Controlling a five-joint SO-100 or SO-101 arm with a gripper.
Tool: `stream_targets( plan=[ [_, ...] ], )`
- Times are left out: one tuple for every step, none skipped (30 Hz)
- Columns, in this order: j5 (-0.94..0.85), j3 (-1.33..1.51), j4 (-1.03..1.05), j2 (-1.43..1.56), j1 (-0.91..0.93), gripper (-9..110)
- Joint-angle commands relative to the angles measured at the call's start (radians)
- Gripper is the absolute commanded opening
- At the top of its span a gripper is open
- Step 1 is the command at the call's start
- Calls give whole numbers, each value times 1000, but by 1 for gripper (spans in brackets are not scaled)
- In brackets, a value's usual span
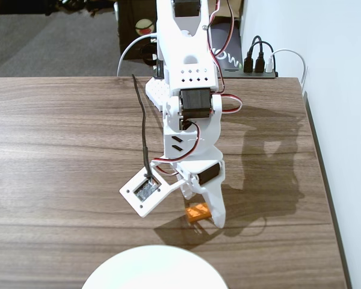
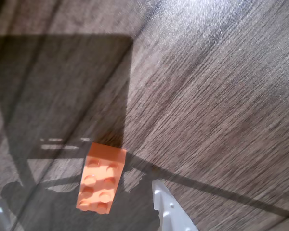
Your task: Grasp a lego block and put it on the plate.
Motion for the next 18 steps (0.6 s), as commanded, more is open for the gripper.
stream_targets(
  plan=[
    [-5,-41,-9,-3,-3,38],
    [-5,-41,-14,-9,-3,38],
    [-5,-43,-20,-15,-3,38],
    [-6,-46,-21,-20,-3,38],
    [-8,-49,-23,-25,-3,38],
    [-8,-52,-25,-28,-3,38],
    [-8,-57,-25,-32,-3,38],
    [-8,-63,-25,-35,-3,38],
    [-8,-71,-25,-40,-3,38],
    [-8,-77,-25,-43,-3,38],
    [-8,-83,-21,-44,-3,38],
    [-8,-86,-20,-46,-6,37],
    [-8,-87,-20,-46,-9,37],
    [-8,-89,-20,-46,-11,37],
    [-8,-89,-20,-46,-14,37],
    [-8,-89,-18,-46,-15,37],
    [-8,-89,-18,-46,-17,37],
    [-8,-89,-15,-46,-18,35]
  ],
)
